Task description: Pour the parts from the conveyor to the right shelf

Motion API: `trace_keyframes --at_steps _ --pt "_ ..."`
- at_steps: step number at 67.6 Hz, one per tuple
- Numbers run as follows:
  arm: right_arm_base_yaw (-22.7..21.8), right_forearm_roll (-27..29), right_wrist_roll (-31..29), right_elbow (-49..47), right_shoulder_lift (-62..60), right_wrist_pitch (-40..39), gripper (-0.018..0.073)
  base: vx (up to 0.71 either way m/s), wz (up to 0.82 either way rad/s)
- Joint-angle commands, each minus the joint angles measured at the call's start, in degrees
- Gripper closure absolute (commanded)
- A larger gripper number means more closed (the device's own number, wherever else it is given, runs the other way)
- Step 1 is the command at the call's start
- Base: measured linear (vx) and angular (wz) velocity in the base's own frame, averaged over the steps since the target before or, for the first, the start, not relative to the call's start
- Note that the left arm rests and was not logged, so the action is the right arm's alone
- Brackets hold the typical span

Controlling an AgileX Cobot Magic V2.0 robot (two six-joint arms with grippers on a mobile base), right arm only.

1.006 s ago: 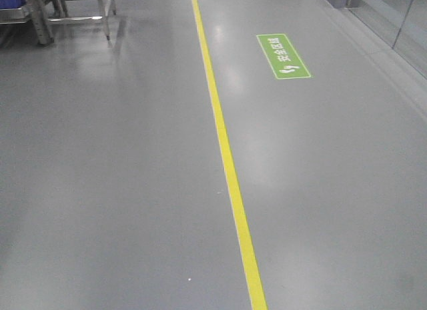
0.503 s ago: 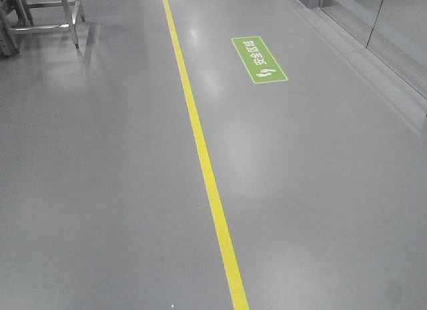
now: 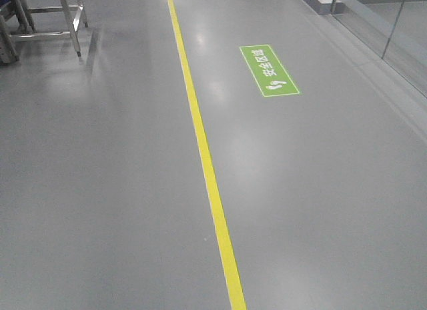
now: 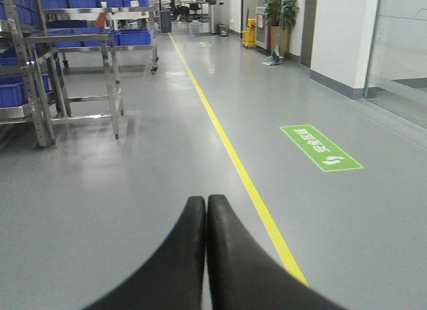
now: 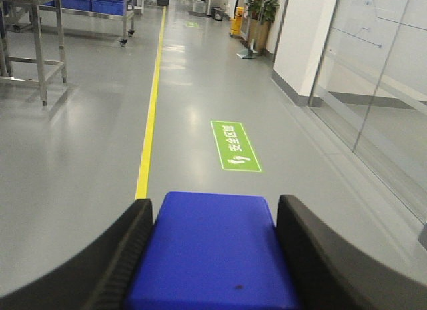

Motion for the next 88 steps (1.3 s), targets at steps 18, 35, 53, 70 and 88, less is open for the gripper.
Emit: trace_keyframes --at_steps 18,35,53,70,88 --pt "-0.16 0.55 -0.19 -1.48 0.83 -4.21 0.0565 0.48 0.18" --pt "-0.16 0.55 -0.19 -1.48 0.83 -4.27 0.0565 0.56 0.2" --pt "-0.16 0.55 -0.19 -1.48 0.83 -4.27 0.0565 0.61 0.15" --pt "-0.16 0.55 -0.19 -1.48 0.83 -4.22 0.0565 0.65 0.03" --pt "-0.16 0.55 -0.19 -1.48 0.83 -4.22 0.0565 0.66 -0.09"
